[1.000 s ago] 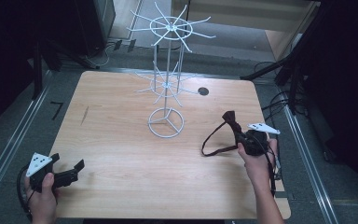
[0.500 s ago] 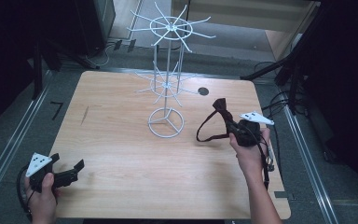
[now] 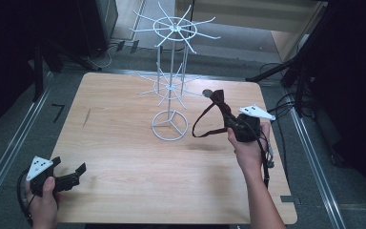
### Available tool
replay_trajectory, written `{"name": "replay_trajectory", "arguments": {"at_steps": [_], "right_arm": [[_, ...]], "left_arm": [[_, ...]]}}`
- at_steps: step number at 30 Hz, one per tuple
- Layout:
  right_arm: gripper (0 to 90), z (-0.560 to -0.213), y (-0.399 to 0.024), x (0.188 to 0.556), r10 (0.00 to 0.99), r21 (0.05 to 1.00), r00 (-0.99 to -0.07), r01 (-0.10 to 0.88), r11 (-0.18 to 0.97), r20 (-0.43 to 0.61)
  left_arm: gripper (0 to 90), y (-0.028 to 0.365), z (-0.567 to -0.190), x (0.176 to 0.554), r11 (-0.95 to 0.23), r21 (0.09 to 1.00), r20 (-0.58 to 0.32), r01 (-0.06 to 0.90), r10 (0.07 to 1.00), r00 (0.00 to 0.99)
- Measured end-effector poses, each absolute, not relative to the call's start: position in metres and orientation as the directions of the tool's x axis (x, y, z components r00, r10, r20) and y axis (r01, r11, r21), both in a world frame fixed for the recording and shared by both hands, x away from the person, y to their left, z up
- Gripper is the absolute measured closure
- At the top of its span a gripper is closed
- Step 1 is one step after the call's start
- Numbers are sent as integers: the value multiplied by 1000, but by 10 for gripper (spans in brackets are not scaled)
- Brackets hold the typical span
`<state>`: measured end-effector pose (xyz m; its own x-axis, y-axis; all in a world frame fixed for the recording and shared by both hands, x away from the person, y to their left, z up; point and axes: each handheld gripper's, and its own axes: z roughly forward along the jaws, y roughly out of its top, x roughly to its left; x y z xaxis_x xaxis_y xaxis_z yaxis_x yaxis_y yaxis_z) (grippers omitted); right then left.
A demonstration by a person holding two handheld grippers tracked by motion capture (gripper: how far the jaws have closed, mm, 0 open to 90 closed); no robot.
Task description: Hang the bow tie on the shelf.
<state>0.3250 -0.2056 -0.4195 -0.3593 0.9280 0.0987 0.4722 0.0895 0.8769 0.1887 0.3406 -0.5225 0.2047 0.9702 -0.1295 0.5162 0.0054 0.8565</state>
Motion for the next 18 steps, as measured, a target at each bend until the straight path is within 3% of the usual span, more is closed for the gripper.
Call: {"name": "replay_trajectory", "arguments": {"at_steps": [18], "right_arm": [[863, -387, -196, 330, 920, 906, -380, 416, 79, 94]], "left_arm": [[15, 341, -523, 189, 6, 856, -131, 518, 970, 205]]}}
